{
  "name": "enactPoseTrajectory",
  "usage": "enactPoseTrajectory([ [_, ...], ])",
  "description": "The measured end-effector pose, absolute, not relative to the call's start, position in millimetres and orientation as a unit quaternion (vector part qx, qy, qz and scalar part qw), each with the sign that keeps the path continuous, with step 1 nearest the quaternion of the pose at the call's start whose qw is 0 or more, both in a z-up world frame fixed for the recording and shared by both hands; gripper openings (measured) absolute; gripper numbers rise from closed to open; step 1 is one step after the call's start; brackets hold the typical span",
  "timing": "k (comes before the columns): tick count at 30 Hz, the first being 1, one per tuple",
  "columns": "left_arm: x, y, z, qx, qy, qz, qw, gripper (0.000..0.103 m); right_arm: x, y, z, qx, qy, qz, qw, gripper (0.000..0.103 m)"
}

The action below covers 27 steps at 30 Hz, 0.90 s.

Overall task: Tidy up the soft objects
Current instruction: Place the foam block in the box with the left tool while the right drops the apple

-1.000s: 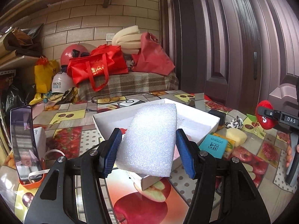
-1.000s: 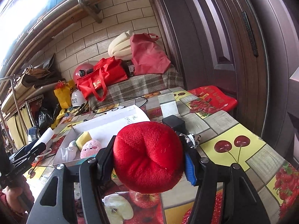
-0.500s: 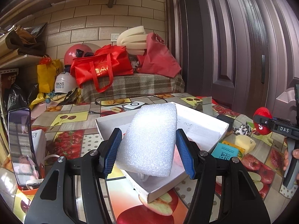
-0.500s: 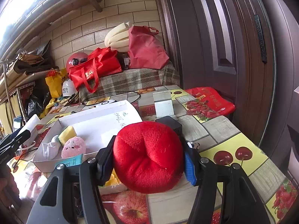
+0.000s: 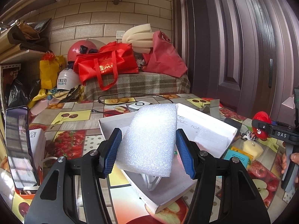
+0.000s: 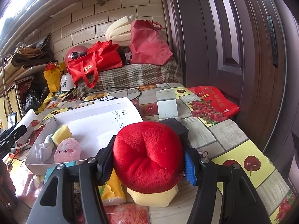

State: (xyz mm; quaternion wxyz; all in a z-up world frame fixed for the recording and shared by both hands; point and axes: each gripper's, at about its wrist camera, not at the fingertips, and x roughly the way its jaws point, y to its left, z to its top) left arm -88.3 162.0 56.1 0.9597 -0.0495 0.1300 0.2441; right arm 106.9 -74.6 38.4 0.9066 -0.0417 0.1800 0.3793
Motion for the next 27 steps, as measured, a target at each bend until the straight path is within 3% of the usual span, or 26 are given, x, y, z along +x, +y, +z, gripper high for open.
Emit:
enactPoseTrajectory([
  [16,-52,217,65,-0.100,0.130,0.245,0.956,0.059,121,-8,58,-0.075,0.174,0.425,0.885,0.062],
  [24,-16,241,64,-0.144,0.180,0.240,0.943,0.059,141,68,58,-0.139,0.264,0.460,0.837,0.063],
  [27,-17,250,57,-0.163,0.192,0.253,0.934,0.065,148,84,48,-0.138,0.288,0.455,0.832,0.069],
])
